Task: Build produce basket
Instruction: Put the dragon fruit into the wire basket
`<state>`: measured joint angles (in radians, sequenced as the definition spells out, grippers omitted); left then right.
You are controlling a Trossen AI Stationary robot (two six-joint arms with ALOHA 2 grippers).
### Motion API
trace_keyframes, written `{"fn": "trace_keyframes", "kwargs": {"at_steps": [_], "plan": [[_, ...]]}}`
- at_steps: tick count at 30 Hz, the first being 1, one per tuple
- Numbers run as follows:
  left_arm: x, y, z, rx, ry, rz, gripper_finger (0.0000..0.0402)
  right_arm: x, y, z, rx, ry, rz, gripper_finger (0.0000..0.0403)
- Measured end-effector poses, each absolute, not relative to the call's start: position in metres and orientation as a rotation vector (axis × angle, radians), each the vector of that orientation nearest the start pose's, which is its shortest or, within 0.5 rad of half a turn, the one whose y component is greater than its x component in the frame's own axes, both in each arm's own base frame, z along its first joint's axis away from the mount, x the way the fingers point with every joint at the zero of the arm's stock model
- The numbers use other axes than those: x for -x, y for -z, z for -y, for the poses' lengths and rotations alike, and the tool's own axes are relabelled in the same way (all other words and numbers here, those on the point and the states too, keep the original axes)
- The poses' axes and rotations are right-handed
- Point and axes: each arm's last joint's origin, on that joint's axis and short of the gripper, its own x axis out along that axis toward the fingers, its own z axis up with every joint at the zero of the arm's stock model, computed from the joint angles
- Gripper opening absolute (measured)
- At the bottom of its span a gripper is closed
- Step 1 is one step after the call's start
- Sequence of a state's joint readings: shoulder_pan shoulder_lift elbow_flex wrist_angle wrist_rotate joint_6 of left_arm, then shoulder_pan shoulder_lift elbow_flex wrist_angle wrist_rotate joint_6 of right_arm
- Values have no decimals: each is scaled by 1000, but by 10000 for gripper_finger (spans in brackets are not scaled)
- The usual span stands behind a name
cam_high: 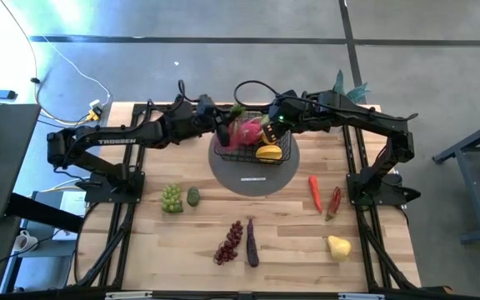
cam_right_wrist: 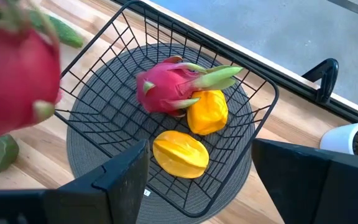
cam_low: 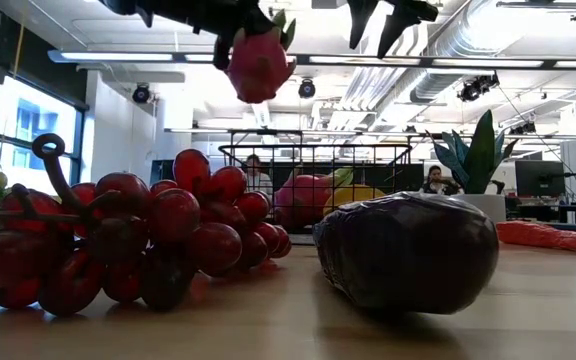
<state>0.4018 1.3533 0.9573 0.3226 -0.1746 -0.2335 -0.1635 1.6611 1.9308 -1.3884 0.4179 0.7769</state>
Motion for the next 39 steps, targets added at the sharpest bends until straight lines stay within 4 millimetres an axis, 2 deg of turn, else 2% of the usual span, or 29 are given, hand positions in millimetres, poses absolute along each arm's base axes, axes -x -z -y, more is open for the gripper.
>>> {"fn": "trace_keyframes", "kwargs": {"at_steps": [11,18,30,39], "plan": [[-301,-284,-147,280,-767,-3,9,-299,-405,62,-498,921,-857,264],[-306,-261,-163,354,-836,-33,9,-299,-405,62,-451,897,-882,264],[-316,-233,-168,373,-924,-93,10,-298,-405,63,-315,865,-924,264],[-321,-214,-172,380,-971,-138,11,-295,-405,73,-268,869,-957,263]]}}
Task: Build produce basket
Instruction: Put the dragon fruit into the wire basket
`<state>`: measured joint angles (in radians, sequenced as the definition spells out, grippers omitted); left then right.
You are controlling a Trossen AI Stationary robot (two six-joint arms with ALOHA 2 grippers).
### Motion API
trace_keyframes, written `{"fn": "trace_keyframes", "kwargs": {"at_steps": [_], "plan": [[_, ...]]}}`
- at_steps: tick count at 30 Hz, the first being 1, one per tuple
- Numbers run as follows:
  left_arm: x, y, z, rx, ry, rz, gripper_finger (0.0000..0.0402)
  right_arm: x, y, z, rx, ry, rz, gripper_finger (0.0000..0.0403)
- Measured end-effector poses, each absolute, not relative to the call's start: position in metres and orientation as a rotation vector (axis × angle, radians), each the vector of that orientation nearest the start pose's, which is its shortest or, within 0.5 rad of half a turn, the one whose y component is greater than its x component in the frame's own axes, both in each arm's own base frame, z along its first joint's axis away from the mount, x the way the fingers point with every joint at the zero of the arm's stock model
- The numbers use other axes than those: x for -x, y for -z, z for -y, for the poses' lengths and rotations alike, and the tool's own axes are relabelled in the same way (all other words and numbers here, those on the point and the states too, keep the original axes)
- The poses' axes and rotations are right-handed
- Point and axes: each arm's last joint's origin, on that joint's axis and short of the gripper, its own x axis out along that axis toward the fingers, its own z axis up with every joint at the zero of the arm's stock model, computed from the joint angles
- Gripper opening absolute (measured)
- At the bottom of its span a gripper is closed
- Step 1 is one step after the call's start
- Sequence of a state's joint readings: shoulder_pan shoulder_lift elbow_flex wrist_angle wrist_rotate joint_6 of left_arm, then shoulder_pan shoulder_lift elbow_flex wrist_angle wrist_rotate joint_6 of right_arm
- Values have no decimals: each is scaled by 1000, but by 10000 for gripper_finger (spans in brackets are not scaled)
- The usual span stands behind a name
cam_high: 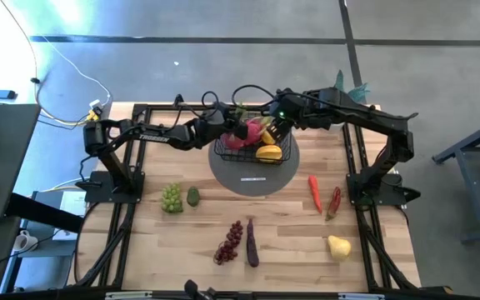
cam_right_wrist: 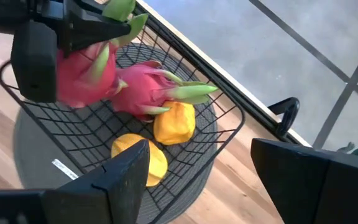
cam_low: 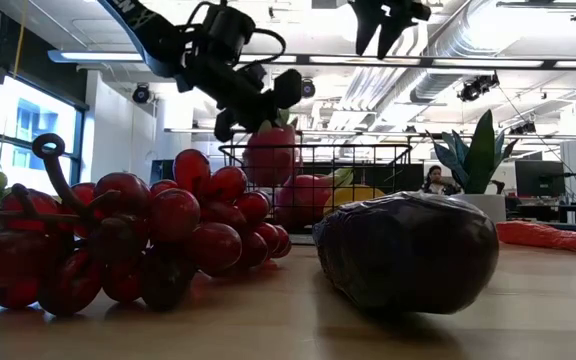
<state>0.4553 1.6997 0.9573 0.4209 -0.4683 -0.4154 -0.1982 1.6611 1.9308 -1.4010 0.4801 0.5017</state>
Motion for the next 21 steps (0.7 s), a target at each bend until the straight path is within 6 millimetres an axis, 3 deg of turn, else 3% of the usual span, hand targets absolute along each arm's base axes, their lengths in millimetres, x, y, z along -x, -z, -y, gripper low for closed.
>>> {"fn": "trace_keyframes", "kwargs": {"at_steps": [5,21], "plan": [[-320,-211,-174,383,-975,-154,30,-292,-404,76,-258,876,-987,264],[-320,-212,-172,336,-857,-225,153,-288,-402,75,-231,870,-1049,264]]}}
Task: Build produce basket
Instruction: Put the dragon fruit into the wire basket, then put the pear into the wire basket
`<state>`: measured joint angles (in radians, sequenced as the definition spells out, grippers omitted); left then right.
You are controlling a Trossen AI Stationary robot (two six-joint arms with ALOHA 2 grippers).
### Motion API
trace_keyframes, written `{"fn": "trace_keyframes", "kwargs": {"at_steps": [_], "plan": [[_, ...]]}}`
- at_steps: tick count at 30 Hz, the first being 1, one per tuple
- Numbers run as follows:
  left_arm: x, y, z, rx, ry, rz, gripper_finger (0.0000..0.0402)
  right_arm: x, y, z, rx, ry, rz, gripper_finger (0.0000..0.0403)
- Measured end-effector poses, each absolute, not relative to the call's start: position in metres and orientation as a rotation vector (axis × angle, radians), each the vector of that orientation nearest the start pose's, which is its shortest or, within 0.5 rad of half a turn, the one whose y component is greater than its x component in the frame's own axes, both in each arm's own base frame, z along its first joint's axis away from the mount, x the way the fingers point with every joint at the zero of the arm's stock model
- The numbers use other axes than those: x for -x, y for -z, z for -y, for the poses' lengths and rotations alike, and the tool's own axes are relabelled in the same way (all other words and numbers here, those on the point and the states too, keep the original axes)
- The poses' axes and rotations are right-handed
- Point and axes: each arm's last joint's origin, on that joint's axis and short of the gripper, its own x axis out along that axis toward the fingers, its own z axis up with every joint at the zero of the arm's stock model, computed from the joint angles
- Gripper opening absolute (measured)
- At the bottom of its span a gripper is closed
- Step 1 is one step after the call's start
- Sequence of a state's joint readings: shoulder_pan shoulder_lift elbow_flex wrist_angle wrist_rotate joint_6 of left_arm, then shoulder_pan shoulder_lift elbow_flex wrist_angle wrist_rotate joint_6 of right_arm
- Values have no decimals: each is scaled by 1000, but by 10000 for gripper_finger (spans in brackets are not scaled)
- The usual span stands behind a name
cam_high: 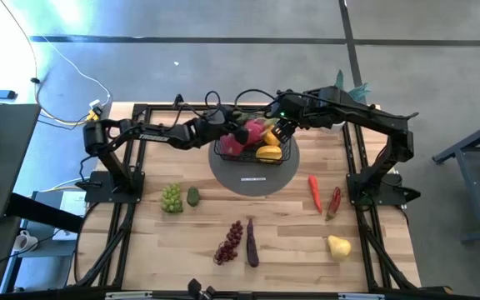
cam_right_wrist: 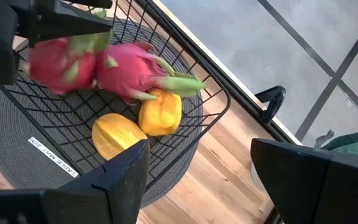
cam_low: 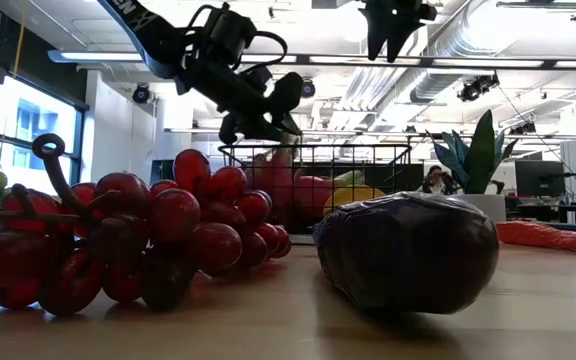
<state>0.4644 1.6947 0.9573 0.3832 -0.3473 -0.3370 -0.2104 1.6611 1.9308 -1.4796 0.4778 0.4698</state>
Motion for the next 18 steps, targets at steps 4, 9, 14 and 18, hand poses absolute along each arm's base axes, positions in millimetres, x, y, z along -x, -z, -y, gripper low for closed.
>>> {"fn": "trace_keyframes", "kwargs": {"at_steps": [4,9,14,18], "plan": [[-317,-217,-170,336,-859,-238,164,-287,-402,75,-230,870,-1055,264],[-313,-229,-168,327,-863,-210,166,-286,-401,74,-233,870,-1070,264],[-305,-244,-164,259,-854,-216,166,-283,-400,72,-272,877,-1095,263],[-295,-264,-159,249,-840,-183,166,-282,-399,67,-306,887,-1102,263]]}}
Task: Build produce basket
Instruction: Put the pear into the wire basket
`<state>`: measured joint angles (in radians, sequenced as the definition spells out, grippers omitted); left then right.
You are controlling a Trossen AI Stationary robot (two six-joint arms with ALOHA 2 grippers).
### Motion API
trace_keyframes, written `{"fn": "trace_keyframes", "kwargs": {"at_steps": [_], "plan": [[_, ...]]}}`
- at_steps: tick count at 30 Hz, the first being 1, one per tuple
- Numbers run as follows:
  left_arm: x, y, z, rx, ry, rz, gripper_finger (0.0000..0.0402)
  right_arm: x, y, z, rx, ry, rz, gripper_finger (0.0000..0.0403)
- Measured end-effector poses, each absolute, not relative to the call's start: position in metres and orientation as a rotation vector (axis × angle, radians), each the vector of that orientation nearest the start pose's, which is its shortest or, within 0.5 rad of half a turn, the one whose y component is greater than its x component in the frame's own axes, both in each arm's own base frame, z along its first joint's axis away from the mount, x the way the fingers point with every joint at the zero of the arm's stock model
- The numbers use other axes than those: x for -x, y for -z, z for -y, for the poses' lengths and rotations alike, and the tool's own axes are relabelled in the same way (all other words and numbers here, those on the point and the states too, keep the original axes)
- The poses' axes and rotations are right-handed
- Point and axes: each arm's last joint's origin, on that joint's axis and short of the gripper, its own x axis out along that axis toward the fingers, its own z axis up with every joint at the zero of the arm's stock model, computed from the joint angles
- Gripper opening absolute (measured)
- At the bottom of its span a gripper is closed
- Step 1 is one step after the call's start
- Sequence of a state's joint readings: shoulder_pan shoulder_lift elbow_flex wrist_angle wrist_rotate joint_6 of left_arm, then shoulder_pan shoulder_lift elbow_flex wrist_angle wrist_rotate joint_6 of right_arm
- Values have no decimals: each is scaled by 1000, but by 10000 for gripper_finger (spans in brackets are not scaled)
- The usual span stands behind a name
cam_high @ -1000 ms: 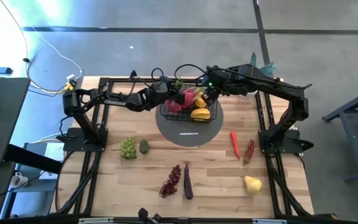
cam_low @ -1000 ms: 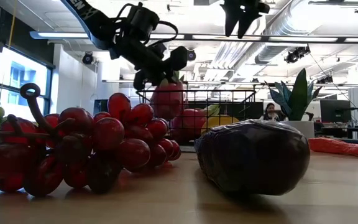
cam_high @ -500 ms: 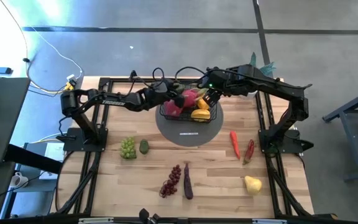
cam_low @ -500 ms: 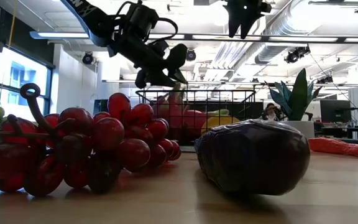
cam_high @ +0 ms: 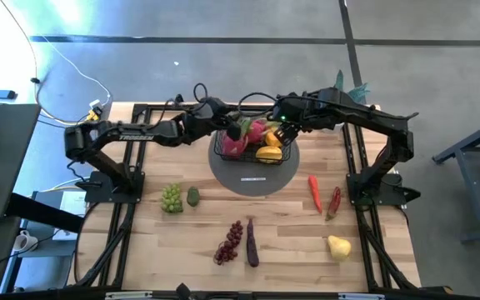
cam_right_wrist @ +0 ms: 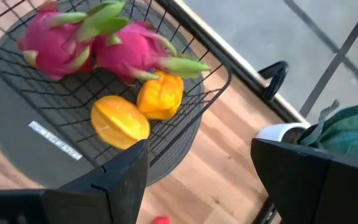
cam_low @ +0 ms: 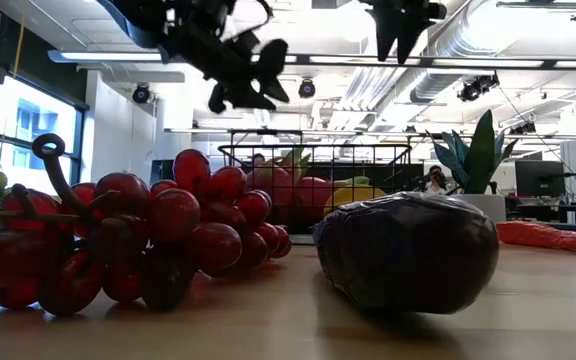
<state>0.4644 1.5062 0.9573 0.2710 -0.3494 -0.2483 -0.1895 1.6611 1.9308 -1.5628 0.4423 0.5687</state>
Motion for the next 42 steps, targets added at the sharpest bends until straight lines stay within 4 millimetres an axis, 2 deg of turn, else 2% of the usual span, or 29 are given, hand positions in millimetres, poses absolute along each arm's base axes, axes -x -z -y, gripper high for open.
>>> {"fn": "trace_keyframes", "kwargs": {"at_steps": [4,10,20,31,42], "plan": [[-281,-285,-150,202,-799,-185,166,-283,-397,60,-358,881,-1103,264],[-257,-306,-134,196,-715,-241,166,-288,-373,44,-456,850,-1192,263],[-228,-313,-102,173,-627,-435,166,-291,-345,6,-579,908,-1241,263],[-225,-306,-73,128,-517,-582,166,-285,-321,-43,-681,881,-1353,263],[-227,-305,-62,82,-461,-599,166,-269,-290,-94,-759,787,-1578,263]]}}
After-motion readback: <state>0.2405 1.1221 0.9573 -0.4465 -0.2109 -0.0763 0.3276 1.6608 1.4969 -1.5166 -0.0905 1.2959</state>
